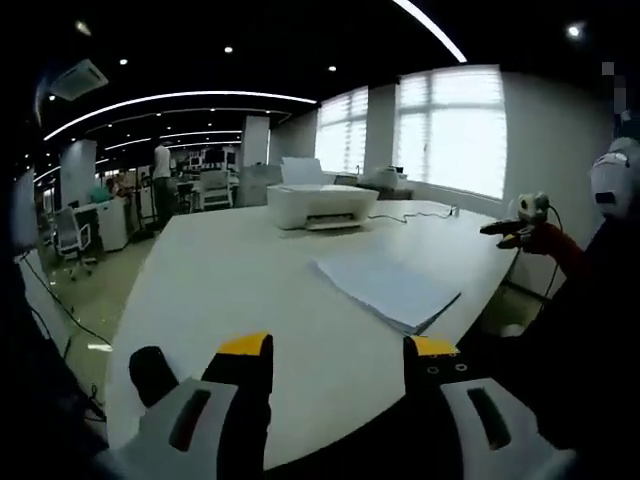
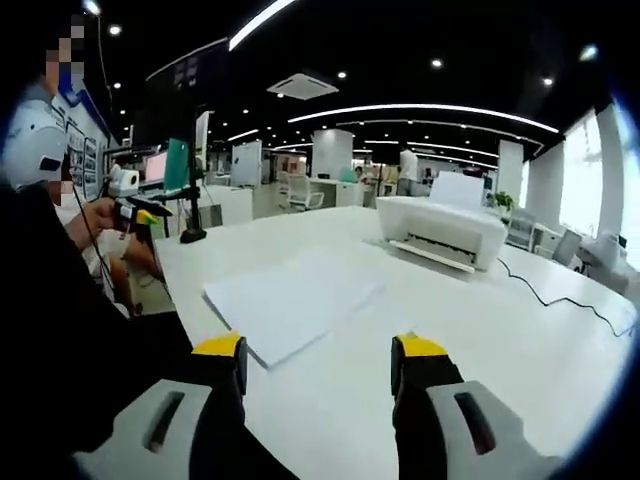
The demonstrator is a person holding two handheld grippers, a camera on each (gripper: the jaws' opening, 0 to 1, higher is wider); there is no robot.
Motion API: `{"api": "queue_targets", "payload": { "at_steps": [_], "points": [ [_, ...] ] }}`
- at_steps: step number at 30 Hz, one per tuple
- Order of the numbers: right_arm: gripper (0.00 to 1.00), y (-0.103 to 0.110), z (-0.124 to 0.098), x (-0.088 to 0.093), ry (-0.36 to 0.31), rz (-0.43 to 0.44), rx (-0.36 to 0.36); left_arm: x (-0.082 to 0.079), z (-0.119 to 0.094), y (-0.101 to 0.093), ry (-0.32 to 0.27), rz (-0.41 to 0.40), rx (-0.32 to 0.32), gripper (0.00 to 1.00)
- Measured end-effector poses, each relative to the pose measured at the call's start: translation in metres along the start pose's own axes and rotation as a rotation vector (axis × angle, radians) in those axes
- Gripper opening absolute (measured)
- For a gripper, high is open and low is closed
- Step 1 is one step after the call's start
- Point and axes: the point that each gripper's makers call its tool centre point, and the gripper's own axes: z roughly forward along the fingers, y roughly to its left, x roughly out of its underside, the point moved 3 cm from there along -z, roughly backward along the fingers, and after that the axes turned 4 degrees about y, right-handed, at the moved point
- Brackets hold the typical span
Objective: Organize the stack of printing papers by aligning and flattening the scattered papers on the table
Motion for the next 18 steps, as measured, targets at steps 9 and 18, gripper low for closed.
{"api": "queue_targets", "payload": {
  "at_steps": [9, 18],
  "points": [
    [0.54, 0.013, -0.016, -0.011, 0.000, -0.014, 0.001, -0.004, -0.041, -0.004, -0.032, -0.016, -0.044, 0.57],
    [0.52, 0.027, -0.018, -0.016, -0.011, 0.012, -0.003, -0.010, -0.077, -0.016, -0.080, -0.013, -0.081, 0.56]
  ]
}}
